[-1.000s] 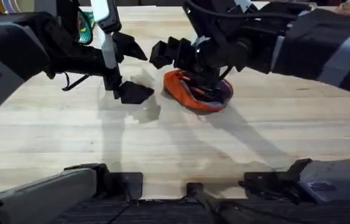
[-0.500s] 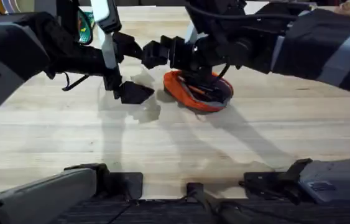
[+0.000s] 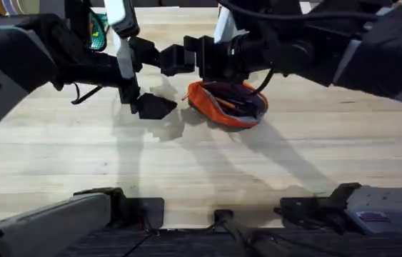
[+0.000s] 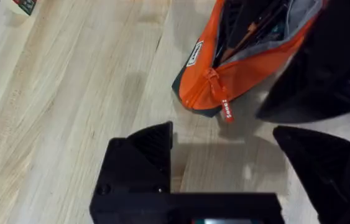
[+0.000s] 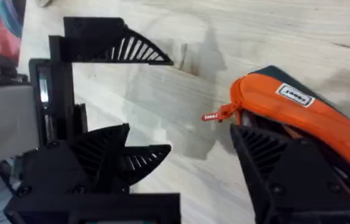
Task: Unzip the bag, pick up the pens from the table one at a time and place them inside, then zip the bag closed.
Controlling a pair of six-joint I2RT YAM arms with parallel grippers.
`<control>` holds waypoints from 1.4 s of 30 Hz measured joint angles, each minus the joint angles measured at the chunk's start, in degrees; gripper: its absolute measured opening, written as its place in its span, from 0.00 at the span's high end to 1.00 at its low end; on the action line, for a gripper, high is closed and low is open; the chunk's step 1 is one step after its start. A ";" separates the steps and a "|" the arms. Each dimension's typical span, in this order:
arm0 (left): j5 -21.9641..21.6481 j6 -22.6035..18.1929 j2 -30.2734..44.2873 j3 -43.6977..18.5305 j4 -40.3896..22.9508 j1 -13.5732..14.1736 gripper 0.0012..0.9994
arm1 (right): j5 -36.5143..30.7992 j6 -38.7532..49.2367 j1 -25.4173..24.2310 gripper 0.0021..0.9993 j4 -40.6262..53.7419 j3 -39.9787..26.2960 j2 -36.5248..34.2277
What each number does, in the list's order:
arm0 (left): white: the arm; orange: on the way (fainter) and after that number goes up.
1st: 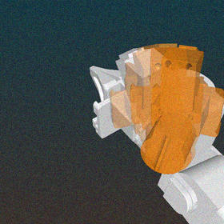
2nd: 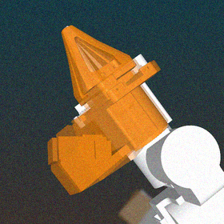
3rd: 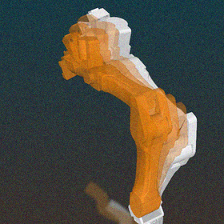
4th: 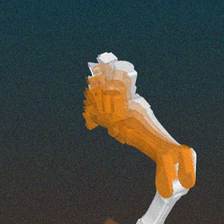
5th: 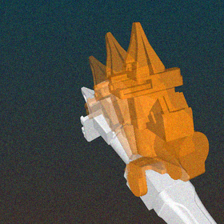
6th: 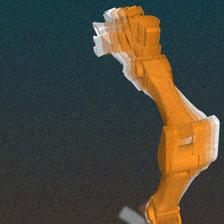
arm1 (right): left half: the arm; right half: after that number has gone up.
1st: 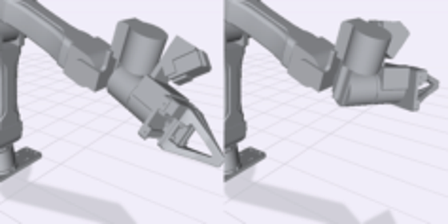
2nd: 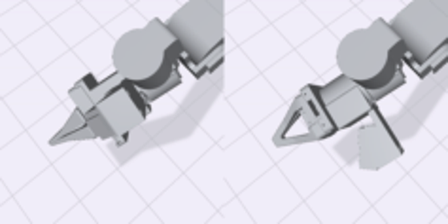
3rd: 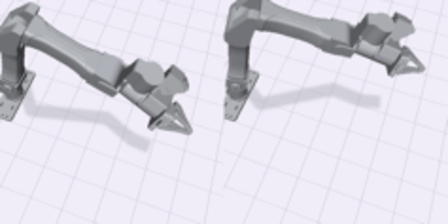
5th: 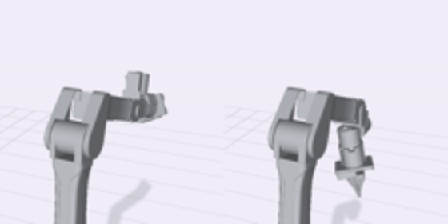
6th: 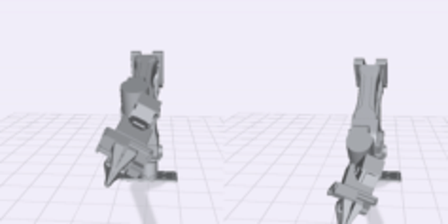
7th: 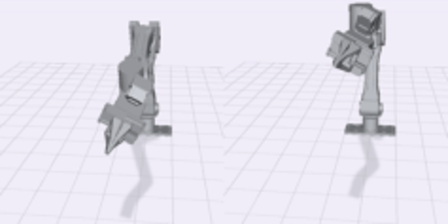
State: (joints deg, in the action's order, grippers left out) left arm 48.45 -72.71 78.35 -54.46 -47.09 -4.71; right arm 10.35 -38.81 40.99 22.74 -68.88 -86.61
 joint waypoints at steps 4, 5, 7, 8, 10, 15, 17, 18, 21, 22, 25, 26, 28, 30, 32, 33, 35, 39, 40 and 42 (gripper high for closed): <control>0.00 0.00 -0.01 0.00 0.00 0.00 0.01 | 0.00 2.30 0.36 0.00 0.15 0.00 0.18; 0.00 0.00 -0.02 0.00 0.00 0.00 0.01 | -0.01 3.12 0.43 0.00 0.17 0.00 0.27; 0.00 0.00 0.00 0.00 0.00 0.00 0.01 | 0.00 4.59 0.48 0.00 0.33 0.00 0.72; 0.00 0.00 -0.02 0.00 0.00 0.00 0.01 | -0.01 5.04 0.48 0.00 0.53 0.00 1.13; 0.00 0.00 0.00 0.00 0.00 0.00 0.01 | -0.09 5.83 0.48 0.00 1.55 0.00 2.36; 0.00 0.00 0.00 0.00 -0.02 0.00 0.01 | -7.11 6.67 2.90 0.00 10.45 0.00 9.89; 0.00 0.00 0.00 0.00 -0.02 0.00 0.01 | -9.15 6.15 3.94 0.00 12.61 0.00 11.32; 0.00 0.00 -0.02 0.00 0.00 0.00 0.01 | -10.19 5.82 4.44 0.00 13.67 0.00 12.02; 0.00 -0.10 0.00 0.00 0.07 0.00 0.01 | -13.42 4.16 6.05 0.00 15.95 0.00 13.83; 0.00 -0.42 0.00 0.00 0.06 0.00 0.01 | -14.37 3.38 6.62 0.00 16.51 0.00 14.33; 0.00 -1.47 -0.02 0.00 -0.02 -0.02 0.01 | -17.28 0.51 8.82 0.00 18.21 0.00 15.59; 0.00 -1.89 -0.02 0.00 -0.02 -0.08 0.01 | -18.12 -0.38 9.54 0.00 18.70 0.00 15.77; 0.02 -2.56 0.00 0.00 -0.02 -0.50 0.01 | -20.02 -1.94 11.32 0.00 19.54 0.00 15.89; 0.01 -3.11 -0.02 0.00 -0.06 -1.29 0.01 | -21.65 -3.04 13.05 0.00 19.78 0.00 15.88; 0.00 -3.54 -0.02 0.00 -0.14 -2.54 0.01 | -23.28 -4.21 14.86 0.00 19.76 -0.02 15.88; 0.00 -3.84 -0.02 0.00 -0.34 -3.12 0.01 | -23.95 -4.71 15.68 0.00 19.78 -0.02 15.89; 0.02 -6.81 -0.02 0.00 -2.23 -5.42 0.01 | -26.00 -7.32 18.11 0.00 19.76 -0.02 15.89; 0.00 -11.20 -0.02 0.00 -2.89 -6.76 0.01 | -27.02 -11.14 19.04 0.00 19.76 -0.02 15.87; 0.00 -12.37 0.00 0.00 -2.89 -6.94 0.01 | -27.24 -12.22 19.13 0.00 19.74 -0.02 15.89; -0.02 -14.39 -0.02 0.00 -2.88 -7.19 0.01 | -27.67 -14.06 19.24 0.00 19.69 -0.02 15.89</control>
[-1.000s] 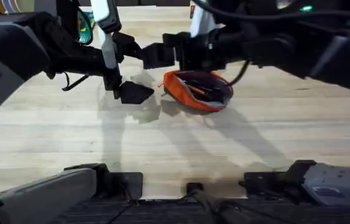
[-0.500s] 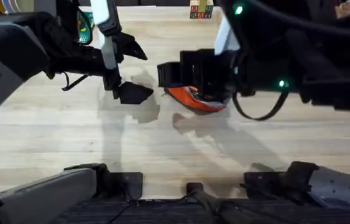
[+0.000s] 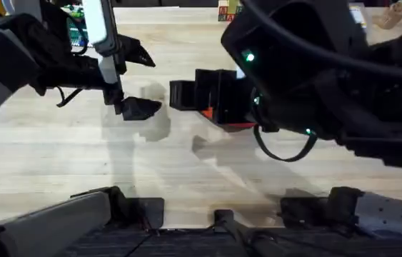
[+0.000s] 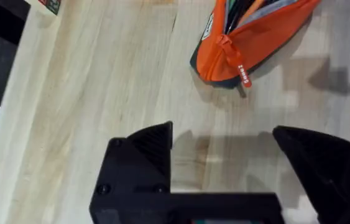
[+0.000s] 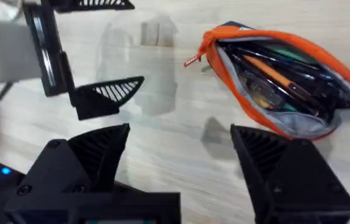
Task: Unzip the bag, pick up the pens from the table one at a time and place them inside, then zip the bag closed.
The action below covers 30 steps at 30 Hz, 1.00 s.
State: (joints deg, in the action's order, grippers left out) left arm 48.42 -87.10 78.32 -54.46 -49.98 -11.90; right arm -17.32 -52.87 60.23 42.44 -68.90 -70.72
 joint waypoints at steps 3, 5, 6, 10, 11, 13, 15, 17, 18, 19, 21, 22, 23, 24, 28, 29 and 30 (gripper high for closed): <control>-0.06 -2.20 0.02 0.00 0.52 -0.15 0.01 | -0.57 -3.02 0.04 0.00 -0.39 0.00 -0.17; -0.21 -3.01 0.40 0.00 1.28 -0.15 0.01 | -0.86 -5.01 0.07 0.00 -0.42 -0.02 -0.70; -0.22 -3.27 0.77 0.00 1.57 -0.15 0.01 | -0.88 -5.88 0.09 0.00 -0.42 -0.02 -1.08; -0.26 -4.04 3.51 0.00 1.90 -0.15 0.01 | -0.94 -8.27 0.27 0.00 -2.55 -0.02 -2.63; -0.28 -4.07 4.02 0.00 1.92 -0.15 0.01 | -0.96 -8.57 0.43 0.00 -3.51 -0.02 -2.83; -0.39 -4.19 4.79 0.00 1.97 -0.15 0.01 | -1.07 -9.11 0.83 0.00 -5.53 -0.02 -3.04; -0.42 -4.26 4.96 0.00 1.98 -0.15 0.01 | -1.09 -9.62 1.19 0.00 -7.27 -0.07 -3.18; -0.42 -4.28 4.96 0.00 1.97 -0.15 0.01 | -1.10 -10.49 1.38 0.00 -7.85 -0.12 -3.53; -0.42 -4.28 4.96 0.00 1.93 -0.15 0.01 | -1.11 -11.07 1.44 0.00 -7.87 -0.13 -3.87; -0.42 -4.28 4.96 0.00 1.90 -0.15 0.01 | -1.11 -11.73 1.44 0.00 -7.91 -0.15 -4.32; -0.42 -4.28 4.96 0.00 1.75 -0.15 0.01 | -1.14 -13.07 1.44 0.00 -7.96 -0.15 -5.48; -0.42 -4.28 4.96 0.00 1.77 -0.15 0.01 | -1.15 -13.66 1.46 0.00 -7.98 -0.15 -6.10; -0.42 -4.28 4.96 0.00 1.77 -0.15 0.01 | -1.18 -14.28 1.46 0.00 -8.00 -0.15 -6.71; -0.42 -4.28 4.96 0.00 1.77 -0.15 0.00 | -1.31 -15.40 1.46 0.00 -8.24 -0.15 -7.86; -0.42 -4.28 4.96 0.00 1.75 -0.15 0.01 | -1.33 -16.29 1.47 0.00 -9.55 -0.15 -8.68; -0.42 -4.29 4.96 0.00 1.77 -0.15 0.01 | -1.33 -16.41 1.47 0.00 -9.68 -0.15 -8.90; -0.42 -4.30 4.98 0.00 1.75 -0.15 0.01 | -1.33 -16.51 1.47 0.00 -9.80 -0.15 -9.20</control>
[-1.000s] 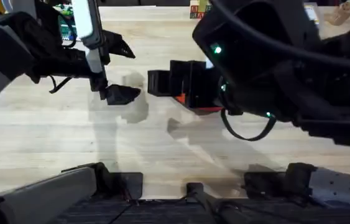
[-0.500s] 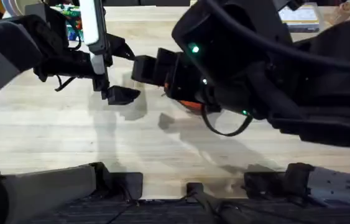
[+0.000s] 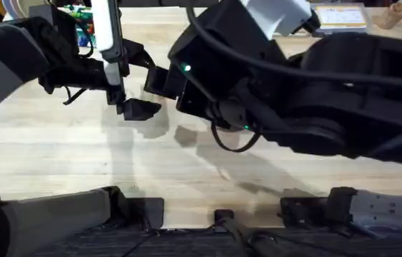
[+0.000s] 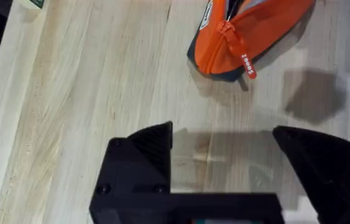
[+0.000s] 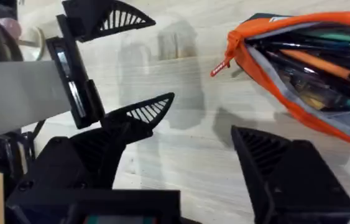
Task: Unzip the bag, pick up the pens from the table one at a time and place them inside, then zip the bag closed.
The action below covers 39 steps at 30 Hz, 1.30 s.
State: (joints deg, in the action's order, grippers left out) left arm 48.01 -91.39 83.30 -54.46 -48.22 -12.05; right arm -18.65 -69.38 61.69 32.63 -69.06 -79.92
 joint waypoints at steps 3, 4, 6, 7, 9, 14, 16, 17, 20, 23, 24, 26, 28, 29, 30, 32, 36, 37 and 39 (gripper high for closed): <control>0.00 0.00 -0.02 0.00 0.00 0.00 0.01 | -0.02 -0.33 0.00 0.00 -0.89 0.00 -1.40; 0.00 0.00 -0.02 0.00 0.02 0.00 0.01 | -0.07 -0.47 0.00 0.00 -1.21 0.00 -1.99; 0.00 0.02 -0.02 0.00 0.02 0.00 0.01 | -0.48 -0.73 0.00 0.00 -1.45 0.00 -3.10; 0.00 0.00 -0.02 0.00 0.00 0.00 0.01 | -0.86 -0.81 0.00 0.00 -1.45 0.00 -3.68; 0.00 0.01 -0.02 0.00 0.02 0.00 0.01 | -1.42 -0.98 -0.03 0.00 -1.57 0.00 -4.67; 0.00 0.00 -0.02 0.00 0.00 0.00 0.01 | -1.83 -1.34 -0.53 0.00 -2.61 0.00 -6.25; 0.00 0.00 -0.02 0.00 0.00 0.00 0.01 | -1.96 -1.41 -0.88 0.00 -2.76 0.00 -6.58; 0.00 0.02 -0.02 0.00 0.00 0.00 0.01 | -2.03 -1.43 -1.11 0.00 -2.81 0.00 -6.77; 0.00 0.00 -0.02 0.00 0.02 0.00 0.01 | -2.12 -1.83 -1.80 0.00 -3.04 0.00 -7.77; 0.00 0.00 -0.02 0.00 0.01 0.00 0.01 | -2.12 -2.49 -2.52 0.00 -3.76 0.00 -9.24; 0.00 0.00 -0.02 0.00 0.02 0.00 0.01 | -2.12 -2.65 -2.78 0.00 -4.13 0.00 -9.75; 0.00 0.02 -0.02 0.00 0.00 0.00 0.01 | -2.12 -2.85 -3.18 0.00 -4.69 0.00 -10.47; 0.00 0.00 -0.02 0.00 0.00 0.00 0.01 | -2.12 -2.91 -3.63 0.00 -5.53 0.00 -11.02; 0.00 0.00 -0.02 0.00 0.02 0.00 0.01 | -2.12 -2.91 -3.86 0.00 -5.76 0.00 -11.18; 0.00 0.00 -0.02 0.00 0.02 0.00 0.01 | -2.12 -2.94 -4.09 0.00 -6.06 0.00 -11.40; 0.00 0.00 -0.02 0.00 0.01 0.00 0.01 | -2.12 -3.09 -4.55 0.00 -6.46 0.00 -11.83; 0.00 0.00 -0.02 0.00 0.00 0.00 0.01 | -2.12 -3.11 -5.65 0.00 -7.62 0.00 -13.55; 0.00 0.00 -0.02 0.00 0.00 0.00 0.01 | -2.12 -3.13 -5.91 0.00 -8.02 0.00 -14.08; 0.00 0.00 0.00 0.00 0.00 0.00 0.01 | -2.12 -3.13 -6.32 0.00 -8.61 0.00 -15.07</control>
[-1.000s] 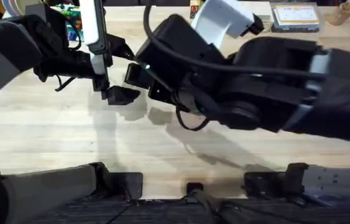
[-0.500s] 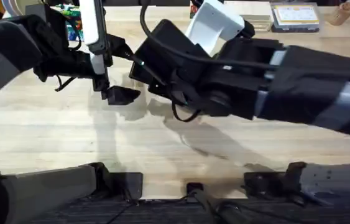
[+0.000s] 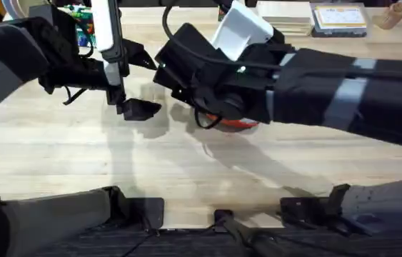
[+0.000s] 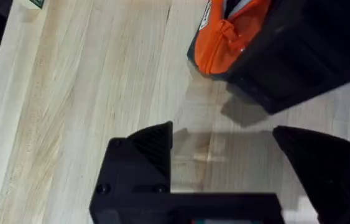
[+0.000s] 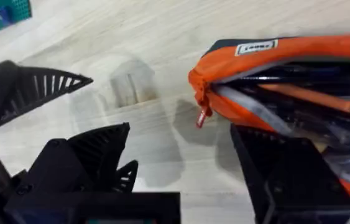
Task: Unzip the bag, pick up the pens from the table one at a time and place them inside, then zip the bag closed.
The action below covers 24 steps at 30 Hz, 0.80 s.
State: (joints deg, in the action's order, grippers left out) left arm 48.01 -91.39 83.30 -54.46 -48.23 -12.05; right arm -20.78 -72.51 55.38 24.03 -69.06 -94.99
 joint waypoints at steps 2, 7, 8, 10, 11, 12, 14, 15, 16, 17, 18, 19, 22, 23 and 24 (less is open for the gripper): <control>0.00 0.00 -0.02 0.00 0.00 0.00 0.01 | 0.00 -0.02 -0.41 0.00 -0.72 0.00 -0.79; 0.00 0.00 -0.02 0.00 0.00 0.00 0.01 | 0.02 -0.20 -1.22 0.04 -1.85 0.00 -1.80; 0.00 0.00 -0.02 0.00 0.00 0.00 0.01 | 0.02 -0.28 -1.39 0.04 -1.98 0.00 -1.89; 0.00 0.00 -0.02 0.00 0.00 0.00 0.01 | 0.00 -0.39 -1.76 0.05 -2.47 0.00 -1.99; 0.00 0.00 -0.02 0.00 0.00 0.00 0.01 | -0.03 -0.39 -1.91 0.05 -2.67 0.00 -2.04; 0.00 0.00 -0.01 0.00 0.00 0.00 0.01 | -0.14 -0.42 -2.00 0.06 -2.79 0.00 -2.04; 0.06 0.00 -0.02 0.00 0.00 0.00 0.01 | -0.63 -0.48 -2.06 0.07 -3.03 0.00 -2.15; 0.19 0.00 0.01 0.00 0.02 0.00 0.01 | -0.90 -0.57 -2.06 0.08 -3.06 0.00 -2.26; 0.30 0.00 -0.02 0.00 0.00 0.00 0.01 | -1.06 -0.58 -2.06 0.08 -3.05 -0.01 -2.39; 0.41 0.00 -0.02 0.00 0.00 0.00 0.01 | -1.27 -0.59 -2.06 0.10 -3.10 0.00 -2.58; 0.44 0.00 -0.02 0.00 0.00 0.00 0.01 | -1.47 -0.59 -2.06 0.11 -3.10 0.00 -2.77; 0.46 0.00 -0.02 -0.01 0.00 0.00 0.01 | -1.58 -0.59 -2.06 0.13 -3.09 -0.01 -2.97; 0.46 0.00 0.01 0.00 0.00 0.00 0.01 | -2.20 -0.60 -2.11 0.20 -3.10 -0.01 -3.59; 0.46 0.00 -0.02 0.00 0.00 0.00 0.01 | -2.42 -0.66 -2.15 0.21 -3.09 0.00 -3.67; 0.46 0.00 -0.02 0.00 0.00 0.00 0.01 | -2.81 -0.65 -2.17 0.23 -3.05 0.00 -3.70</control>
State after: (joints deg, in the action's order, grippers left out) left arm 48.47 -91.39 83.29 -54.46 -48.23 -12.05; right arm -23.59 -73.16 53.21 20.97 -69.06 -98.70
